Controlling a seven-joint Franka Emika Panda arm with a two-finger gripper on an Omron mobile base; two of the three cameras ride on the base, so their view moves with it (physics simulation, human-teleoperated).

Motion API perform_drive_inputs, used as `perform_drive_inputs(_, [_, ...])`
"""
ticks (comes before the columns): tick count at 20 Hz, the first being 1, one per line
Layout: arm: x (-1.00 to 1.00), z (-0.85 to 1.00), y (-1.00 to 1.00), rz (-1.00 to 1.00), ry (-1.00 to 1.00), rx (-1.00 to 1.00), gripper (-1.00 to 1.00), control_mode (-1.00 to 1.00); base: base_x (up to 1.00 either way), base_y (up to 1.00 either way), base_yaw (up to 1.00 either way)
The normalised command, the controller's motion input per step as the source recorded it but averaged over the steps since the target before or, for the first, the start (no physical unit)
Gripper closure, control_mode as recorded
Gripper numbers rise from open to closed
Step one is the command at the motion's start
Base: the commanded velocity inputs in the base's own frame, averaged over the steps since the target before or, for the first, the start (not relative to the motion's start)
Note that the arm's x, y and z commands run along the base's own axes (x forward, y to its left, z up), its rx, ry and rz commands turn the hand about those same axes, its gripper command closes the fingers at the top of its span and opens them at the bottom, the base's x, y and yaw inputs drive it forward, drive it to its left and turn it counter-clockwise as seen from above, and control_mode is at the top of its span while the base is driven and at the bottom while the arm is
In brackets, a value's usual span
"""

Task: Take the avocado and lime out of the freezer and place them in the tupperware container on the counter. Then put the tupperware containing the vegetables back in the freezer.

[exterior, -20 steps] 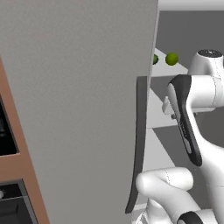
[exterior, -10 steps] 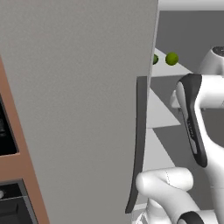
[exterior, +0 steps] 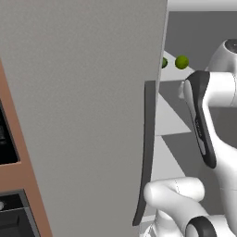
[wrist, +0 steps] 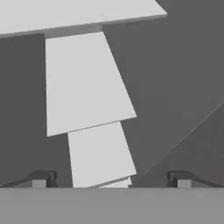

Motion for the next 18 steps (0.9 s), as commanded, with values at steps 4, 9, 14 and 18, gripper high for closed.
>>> perform_drive_inputs(4, [0.17, 0.51, 0.0, -0.02, -0.18, -0.02, -1.0, -1.0, 0.0, 0.0, 0.0])
perform_drive_inputs(9, [0.21, 0.43, 0.0, 0.0, -0.15, -0.02, -1.0, -1.0, 0.0, 0.0, 0.0])
perform_drive_inputs(14, [0.34, 0.3, 0.0, 0.0, -0.1, 0.0, -1.0, -1.0, 0.0, 0.0, 0.0])
perform_drive_inputs(18, [0.39, 0.27, 0.0, 0.0, -0.11, 0.0, -1.0, -1.0, 0.0, 0.0, 0.0])
